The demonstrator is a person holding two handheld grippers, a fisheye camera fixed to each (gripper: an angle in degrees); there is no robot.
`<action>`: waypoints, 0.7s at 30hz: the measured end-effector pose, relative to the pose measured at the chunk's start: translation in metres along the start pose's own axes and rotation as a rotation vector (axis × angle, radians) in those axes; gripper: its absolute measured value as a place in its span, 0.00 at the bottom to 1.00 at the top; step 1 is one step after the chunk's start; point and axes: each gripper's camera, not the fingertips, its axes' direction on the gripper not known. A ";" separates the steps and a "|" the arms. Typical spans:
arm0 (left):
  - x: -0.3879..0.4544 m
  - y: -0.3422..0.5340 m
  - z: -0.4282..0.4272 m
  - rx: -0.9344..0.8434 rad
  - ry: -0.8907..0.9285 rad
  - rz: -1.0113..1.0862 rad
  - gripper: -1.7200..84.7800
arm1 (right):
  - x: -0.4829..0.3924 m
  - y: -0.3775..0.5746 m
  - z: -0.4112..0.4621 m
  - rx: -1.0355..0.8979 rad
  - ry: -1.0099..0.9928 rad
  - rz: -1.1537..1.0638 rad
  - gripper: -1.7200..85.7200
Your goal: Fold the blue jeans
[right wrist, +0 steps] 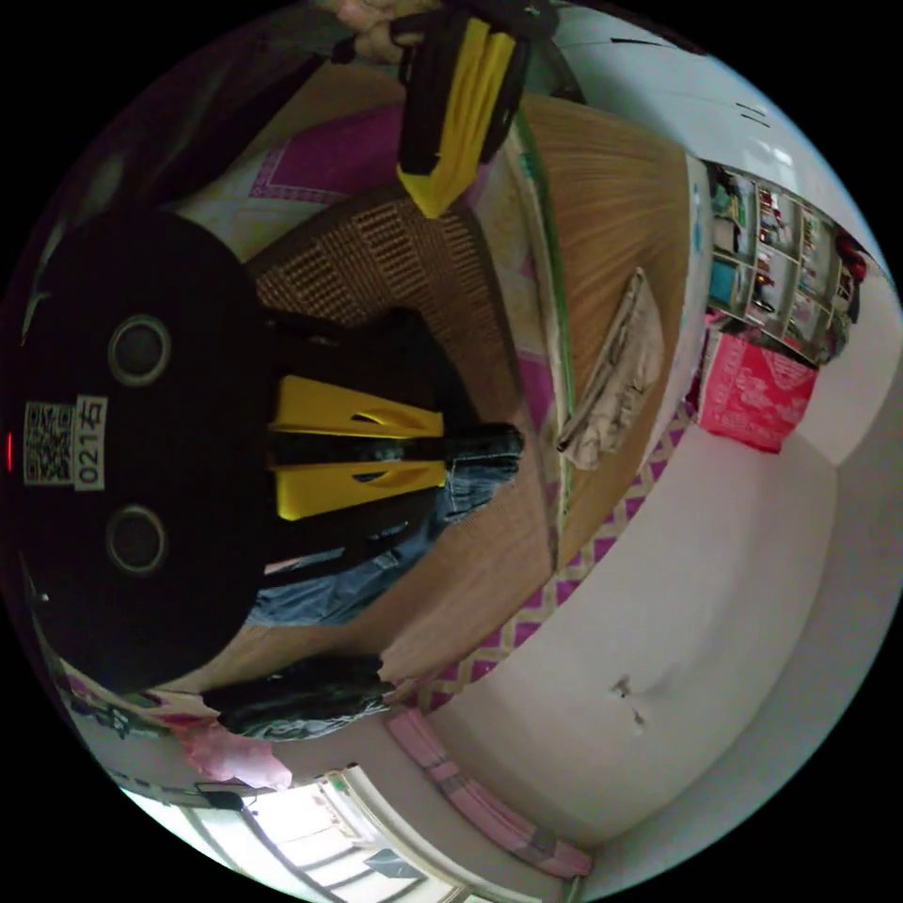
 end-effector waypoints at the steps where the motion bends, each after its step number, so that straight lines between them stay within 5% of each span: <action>1: -0.007 -0.002 -0.001 0.007 0.004 -0.004 0.01 | 0.000 -0.003 0.001 0.009 0.002 0.002 0.07; 8: -0.085 -0.048 0.007 0.087 0.045 -0.073 0.03 | -0.020 -0.014 0.076 -0.087 -0.150 -0.059 0.08; 13: -0.141 -0.085 0.033 0.034 0.129 -0.118 0.11 | 0.046 -0.015 0.096 -0.132 -0.580 0.017 0.11; 15: -0.172 -0.098 0.043 0.011 0.162 -0.172 0.12 | 0.111 0.001 0.091 -0.055 -0.723 0.181 0.14; 21: -0.247 -0.120 0.066 -0.066 0.240 -0.296 0.17 | 0.278 0.088 0.155 -0.103 -0.554 0.782 0.19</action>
